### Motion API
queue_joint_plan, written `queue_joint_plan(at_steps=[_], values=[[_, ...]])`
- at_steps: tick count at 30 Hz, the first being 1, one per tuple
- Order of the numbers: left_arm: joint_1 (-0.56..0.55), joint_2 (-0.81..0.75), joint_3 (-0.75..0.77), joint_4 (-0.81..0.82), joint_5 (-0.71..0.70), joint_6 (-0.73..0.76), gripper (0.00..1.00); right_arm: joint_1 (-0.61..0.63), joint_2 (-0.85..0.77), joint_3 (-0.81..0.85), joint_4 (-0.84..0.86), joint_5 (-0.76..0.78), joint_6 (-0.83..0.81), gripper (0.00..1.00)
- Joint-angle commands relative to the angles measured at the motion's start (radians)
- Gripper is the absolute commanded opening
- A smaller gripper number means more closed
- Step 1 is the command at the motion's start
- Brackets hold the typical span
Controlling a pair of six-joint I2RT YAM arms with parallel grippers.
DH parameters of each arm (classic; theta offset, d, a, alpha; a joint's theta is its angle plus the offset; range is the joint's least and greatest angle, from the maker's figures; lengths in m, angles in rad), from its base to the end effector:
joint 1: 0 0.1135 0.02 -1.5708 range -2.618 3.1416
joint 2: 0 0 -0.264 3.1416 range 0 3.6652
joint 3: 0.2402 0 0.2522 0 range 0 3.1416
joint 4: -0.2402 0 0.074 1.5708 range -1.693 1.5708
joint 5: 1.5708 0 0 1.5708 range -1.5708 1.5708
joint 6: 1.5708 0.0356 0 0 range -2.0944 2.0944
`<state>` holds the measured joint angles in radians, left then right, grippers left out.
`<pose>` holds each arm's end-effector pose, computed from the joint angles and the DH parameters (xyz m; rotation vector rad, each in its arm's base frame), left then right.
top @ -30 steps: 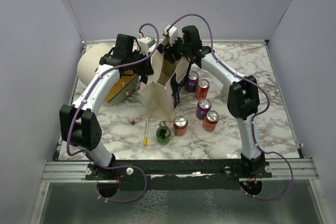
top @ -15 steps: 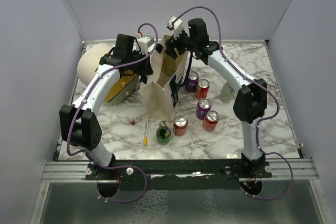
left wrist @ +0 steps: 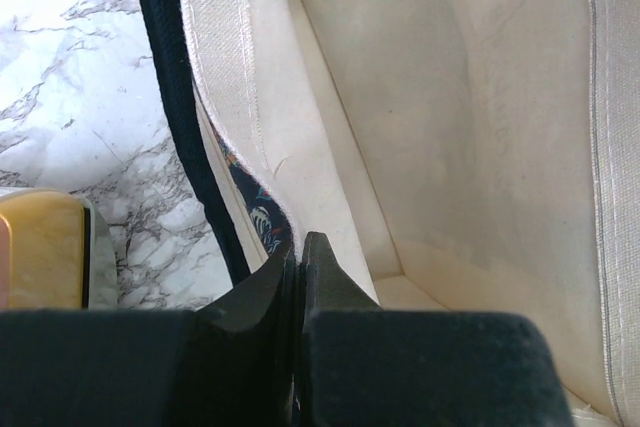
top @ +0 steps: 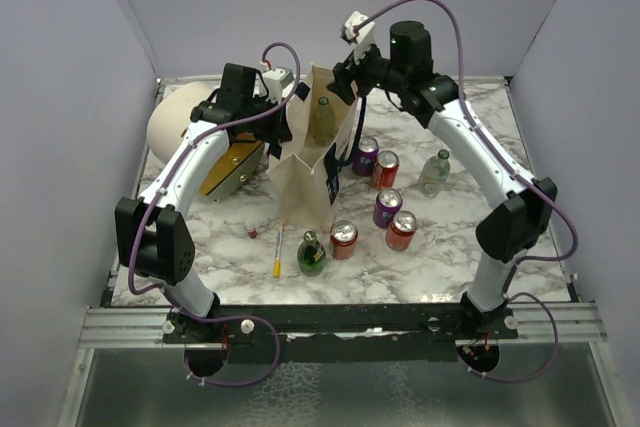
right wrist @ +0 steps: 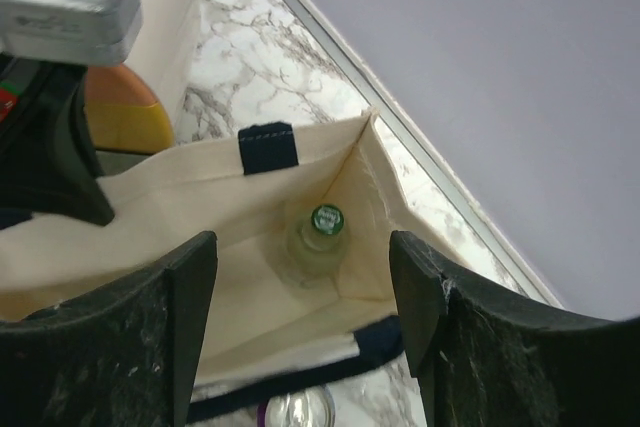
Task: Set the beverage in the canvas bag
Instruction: Place the drink in the canvas bag.
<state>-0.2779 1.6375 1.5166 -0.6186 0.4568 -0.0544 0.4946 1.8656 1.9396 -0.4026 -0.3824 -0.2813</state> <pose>0.3479 -0.1156 0.3355 0.4919 2.2634 -0.6964 0.3791 0.2195 0.4095 -0.9566 1.6493 0.5073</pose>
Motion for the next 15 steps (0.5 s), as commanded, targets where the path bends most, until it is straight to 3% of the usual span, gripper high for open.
queue_joint_plan(at_steps=[1,10,15], values=[[-0.001,-0.002,0.025,-0.017,0.036,-0.015,0.00,-0.024,-0.147,-0.114,-0.072,0.077,0.009,0.69],[-0.001,-0.003,0.031,-0.005,0.063,-0.025,0.00,-0.096,-0.385,-0.478,-0.129,0.141,0.042,0.72],[-0.001,-0.001,0.036,0.002,0.082,-0.033,0.00,-0.099,-0.431,-0.626,-0.128,0.128,0.052,0.76]])
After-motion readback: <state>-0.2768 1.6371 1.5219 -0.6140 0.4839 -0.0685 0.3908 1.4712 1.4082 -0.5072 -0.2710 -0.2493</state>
